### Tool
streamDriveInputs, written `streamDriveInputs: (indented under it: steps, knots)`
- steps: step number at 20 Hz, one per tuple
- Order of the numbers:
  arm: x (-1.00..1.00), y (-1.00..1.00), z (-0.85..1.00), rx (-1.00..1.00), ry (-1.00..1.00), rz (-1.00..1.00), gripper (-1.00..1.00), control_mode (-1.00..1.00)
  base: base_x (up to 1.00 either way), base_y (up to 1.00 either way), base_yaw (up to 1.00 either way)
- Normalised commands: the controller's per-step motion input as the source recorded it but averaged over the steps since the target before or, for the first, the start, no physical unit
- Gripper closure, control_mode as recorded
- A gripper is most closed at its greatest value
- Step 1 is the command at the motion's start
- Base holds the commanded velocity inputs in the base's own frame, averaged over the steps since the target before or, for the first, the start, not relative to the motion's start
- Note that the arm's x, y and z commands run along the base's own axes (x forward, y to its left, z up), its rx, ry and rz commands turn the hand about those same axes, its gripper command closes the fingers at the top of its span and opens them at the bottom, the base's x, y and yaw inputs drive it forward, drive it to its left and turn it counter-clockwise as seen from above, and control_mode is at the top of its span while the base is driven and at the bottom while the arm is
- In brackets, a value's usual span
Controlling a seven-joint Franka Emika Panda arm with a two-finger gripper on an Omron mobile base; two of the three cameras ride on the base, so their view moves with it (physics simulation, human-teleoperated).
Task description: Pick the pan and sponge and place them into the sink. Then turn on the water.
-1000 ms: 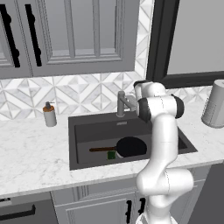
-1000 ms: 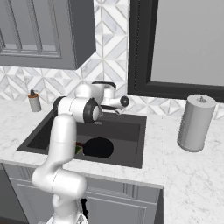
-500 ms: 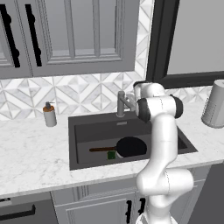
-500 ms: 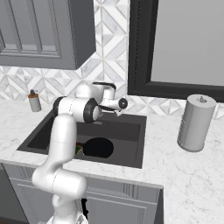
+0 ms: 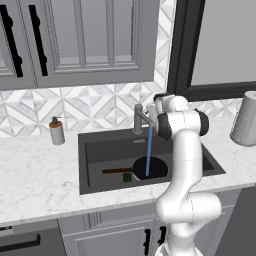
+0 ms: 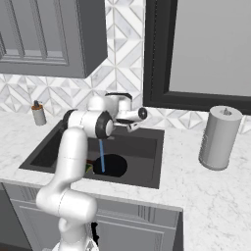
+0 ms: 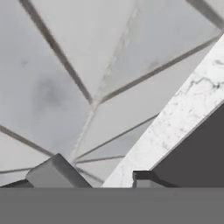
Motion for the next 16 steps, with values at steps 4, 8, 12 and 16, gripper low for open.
streamDriveInputs:
  steps: [4, 8, 12, 16]
  knots:
    - [0.00, -0.27, -0.28, 0.24, 0.10, 0.00, 1.00, -1.00, 0.00, 0.00, 0.00]
    - [0.00, -0.13, -0.22, 0.15, 0.04, 0.00, 1.00, -1.00, 0.00, 0.00, 0.00]
    - [0.00, -0.01, -0.03, 0.02, 0.03, 0.00, 1.00, -1.00, 0.00, 0.00, 0.00]
    - [0.00, 0.00, 0.00, 0.00, 0.00, 0.00, 1.00, -1.00, 0.00, 0.00, 0.00]
